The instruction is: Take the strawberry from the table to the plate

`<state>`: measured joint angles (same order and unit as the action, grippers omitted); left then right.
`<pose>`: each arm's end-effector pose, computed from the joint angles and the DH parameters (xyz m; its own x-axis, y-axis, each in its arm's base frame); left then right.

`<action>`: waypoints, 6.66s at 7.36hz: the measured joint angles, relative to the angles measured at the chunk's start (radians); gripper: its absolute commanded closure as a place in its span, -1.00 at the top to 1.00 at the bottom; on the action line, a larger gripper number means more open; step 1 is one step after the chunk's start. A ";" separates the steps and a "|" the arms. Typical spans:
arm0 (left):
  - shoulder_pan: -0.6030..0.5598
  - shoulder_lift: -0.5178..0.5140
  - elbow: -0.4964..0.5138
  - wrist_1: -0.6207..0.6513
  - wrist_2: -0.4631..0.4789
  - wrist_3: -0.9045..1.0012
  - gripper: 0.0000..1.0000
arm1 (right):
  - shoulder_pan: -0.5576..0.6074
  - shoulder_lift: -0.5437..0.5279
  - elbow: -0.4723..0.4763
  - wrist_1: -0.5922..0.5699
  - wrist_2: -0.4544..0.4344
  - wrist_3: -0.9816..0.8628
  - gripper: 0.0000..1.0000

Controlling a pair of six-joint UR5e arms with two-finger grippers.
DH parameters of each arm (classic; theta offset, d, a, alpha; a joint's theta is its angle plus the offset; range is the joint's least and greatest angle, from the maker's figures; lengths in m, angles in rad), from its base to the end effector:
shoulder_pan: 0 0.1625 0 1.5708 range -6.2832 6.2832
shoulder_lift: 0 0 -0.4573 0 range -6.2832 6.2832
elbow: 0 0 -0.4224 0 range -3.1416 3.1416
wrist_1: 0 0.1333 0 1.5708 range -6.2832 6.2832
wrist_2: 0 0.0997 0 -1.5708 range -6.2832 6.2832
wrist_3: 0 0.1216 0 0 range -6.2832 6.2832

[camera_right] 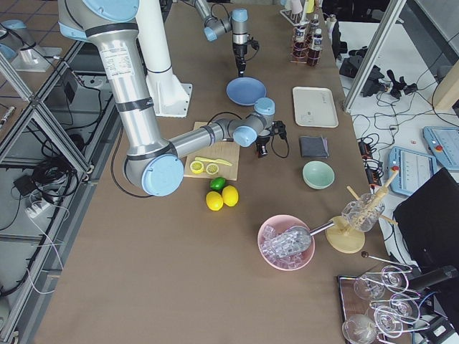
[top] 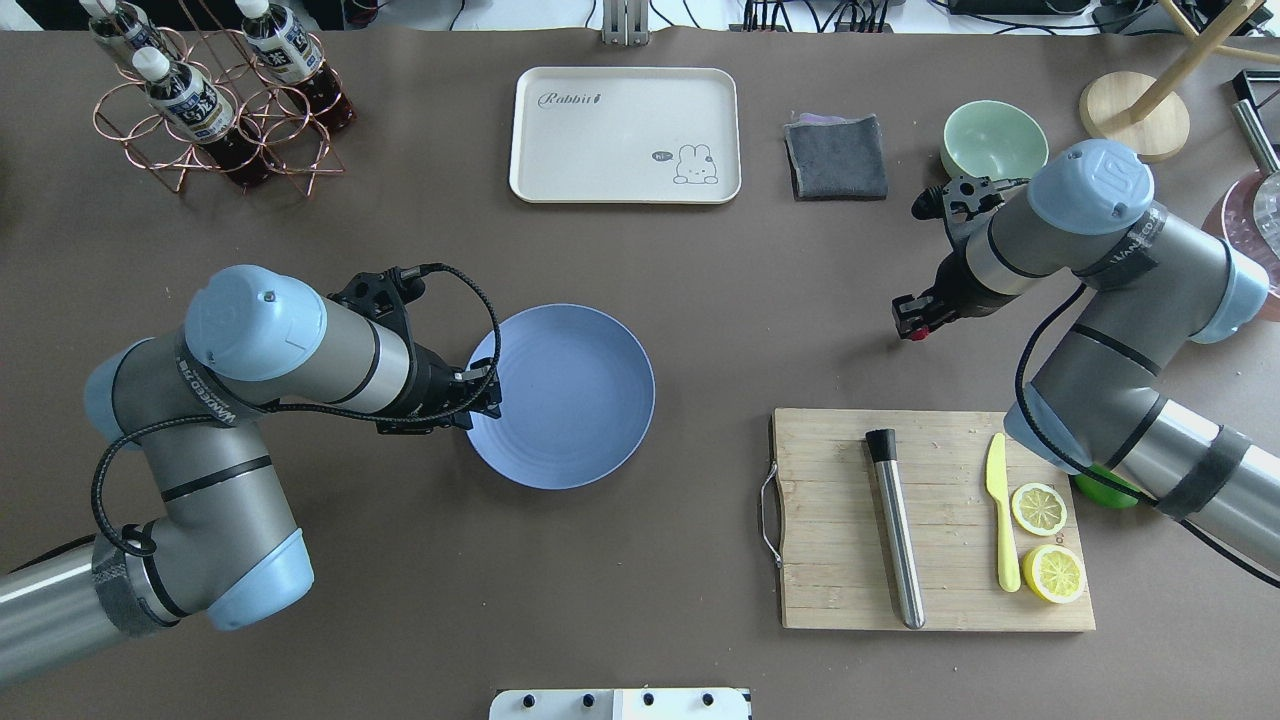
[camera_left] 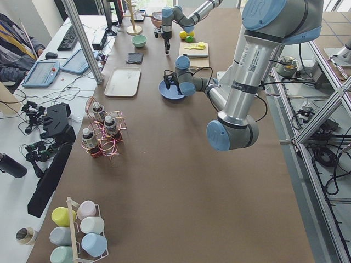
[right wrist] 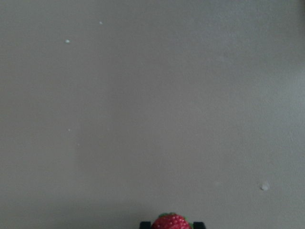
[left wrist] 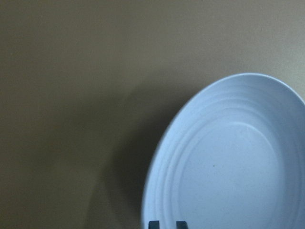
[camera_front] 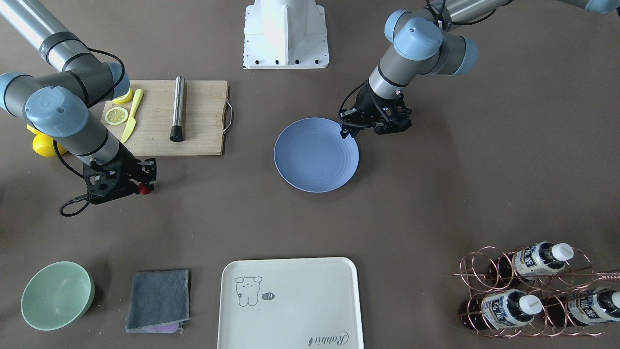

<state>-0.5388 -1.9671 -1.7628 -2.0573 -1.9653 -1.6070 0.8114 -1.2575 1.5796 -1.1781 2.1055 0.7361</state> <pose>0.5342 -0.4202 0.3157 0.4016 -0.2790 -0.8723 0.1982 0.9564 -0.2146 -0.4202 -0.5463 0.4775 0.6411 -0.2508 0.7253 0.1208 0.9663 0.2274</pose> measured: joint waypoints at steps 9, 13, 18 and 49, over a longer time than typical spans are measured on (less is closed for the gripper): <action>-0.402 0.231 0.012 0.000 -0.321 0.536 0.94 | -0.293 0.398 0.004 -0.159 -0.191 0.466 -1.00; -0.488 0.292 0.046 0.001 -0.351 0.706 0.94 | -0.385 0.560 -0.178 -0.159 -0.323 0.554 -0.85; -0.500 0.313 0.045 -0.006 -0.361 0.713 0.94 | -0.403 0.600 -0.243 -0.158 -0.367 0.564 1.00; -1.055 0.337 -0.032 0.691 -0.371 1.731 0.95 | 0.799 -0.068 -0.063 -0.675 0.163 -1.199 1.00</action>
<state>-1.5942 -1.6302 -1.7947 -1.3667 -2.3362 0.1241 1.6108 -1.3252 1.5164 -1.8531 2.2686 -0.4630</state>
